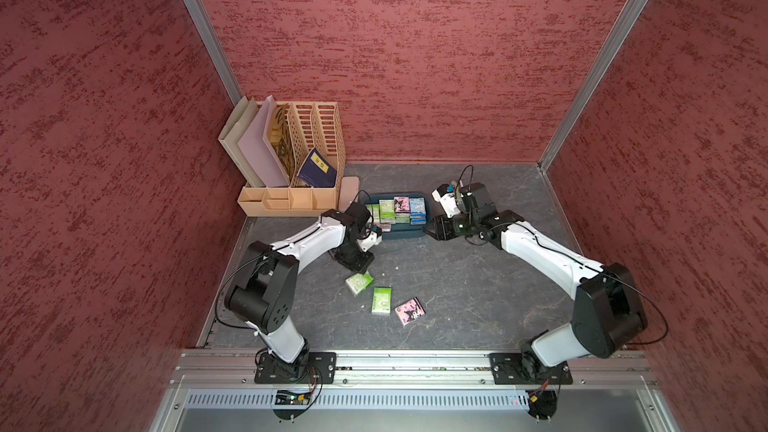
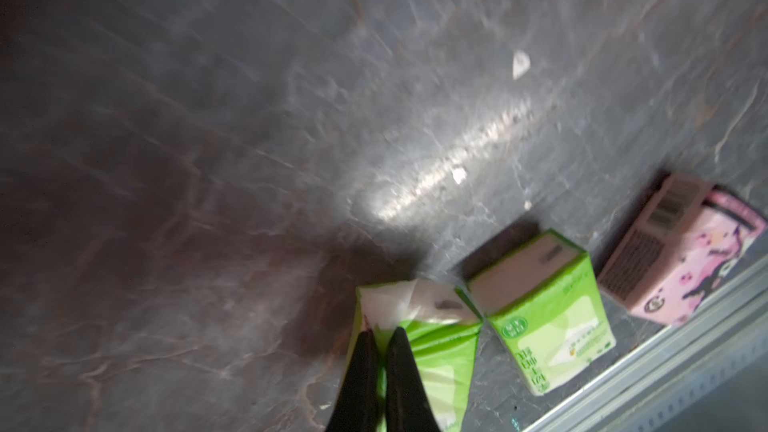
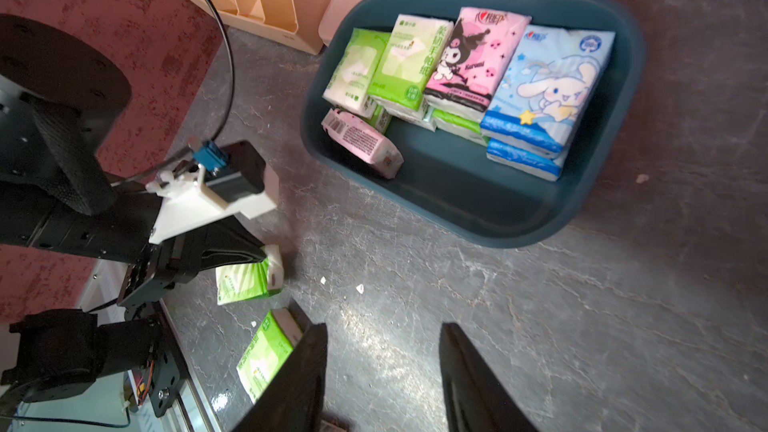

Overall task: Put the pocket tissues into the storage box
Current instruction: Pick up the pocket tissues from the center of the board, then place the pocket tissues in the storage box.

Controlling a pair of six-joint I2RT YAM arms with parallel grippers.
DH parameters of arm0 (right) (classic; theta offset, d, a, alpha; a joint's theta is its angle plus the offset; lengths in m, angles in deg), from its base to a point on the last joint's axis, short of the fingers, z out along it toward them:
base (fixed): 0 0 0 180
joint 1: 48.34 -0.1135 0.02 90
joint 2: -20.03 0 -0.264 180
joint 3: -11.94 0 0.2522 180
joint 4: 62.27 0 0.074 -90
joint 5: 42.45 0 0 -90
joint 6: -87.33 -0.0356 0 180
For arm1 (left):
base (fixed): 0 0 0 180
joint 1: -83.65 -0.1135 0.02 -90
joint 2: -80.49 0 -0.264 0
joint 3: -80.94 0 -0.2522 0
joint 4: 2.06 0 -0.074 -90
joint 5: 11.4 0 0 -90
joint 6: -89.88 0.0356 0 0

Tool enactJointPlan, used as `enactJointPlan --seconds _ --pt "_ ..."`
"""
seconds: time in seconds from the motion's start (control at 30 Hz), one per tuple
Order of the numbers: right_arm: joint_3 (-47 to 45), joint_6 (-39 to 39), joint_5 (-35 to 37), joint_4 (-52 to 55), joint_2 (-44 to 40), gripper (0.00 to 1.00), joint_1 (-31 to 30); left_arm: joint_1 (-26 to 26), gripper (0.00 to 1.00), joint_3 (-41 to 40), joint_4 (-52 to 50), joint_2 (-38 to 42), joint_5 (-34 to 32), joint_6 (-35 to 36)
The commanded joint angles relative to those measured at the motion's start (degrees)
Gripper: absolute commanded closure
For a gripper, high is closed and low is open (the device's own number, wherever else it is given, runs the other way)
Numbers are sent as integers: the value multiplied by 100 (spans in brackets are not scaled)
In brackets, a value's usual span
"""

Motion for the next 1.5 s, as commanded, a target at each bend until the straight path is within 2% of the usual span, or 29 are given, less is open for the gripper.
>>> enactJointPlan --seconds 0.0,0.13,0.3,0.43,0.53,0.83,0.97,1.23,1.3,1.33,1.43,1.47 --pt "0 -370 -329 -671 -219 50 21 -174 100 279 768 623 -186 -603" --pt "41 -579 -434 -954 -175 47 -77 -176 100 53 2105 1289 -242 -1249" --pt "125 -831 -424 -1416 -120 47 -466 -250 100 -866 4344 2085 -286 -2504" --pt "323 -1027 -311 -1688 104 46 -827 -279 100 -1237 5143 2269 -150 -2914" --pt "439 -1204 -216 -2023 312 45 -1086 -283 100 -1381 5371 2331 10 -2982" --pt "1105 -1236 321 -2096 1174 43 -1638 -422 100 -1695 5487 2720 467 -2932" --pt "1160 -1215 564 -2159 1258 43 -1729 -597 100 -1849 5488 2916 679 -2946" --pt "1233 -1207 571 -2245 1304 43 -1734 -673 100 -2000 5404 3128 798 -2869" --pt "1294 -1222 512 -2256 1349 47 -1741 -677 100 -2018 5396 3142 830 -2868" --pt "1330 -1247 463 -2256 1399 54 -1733 -676 100 -2019 5376 3141 840 -2870" --pt "1379 -1284 359 -2289 1455 83 -1746 -679 100 -2030 5374 3150 812 -2891" --pt "1371 -1302 352 -2286 1459 88 -1743 -681 99 -2029 5366 3150 803 -2890"
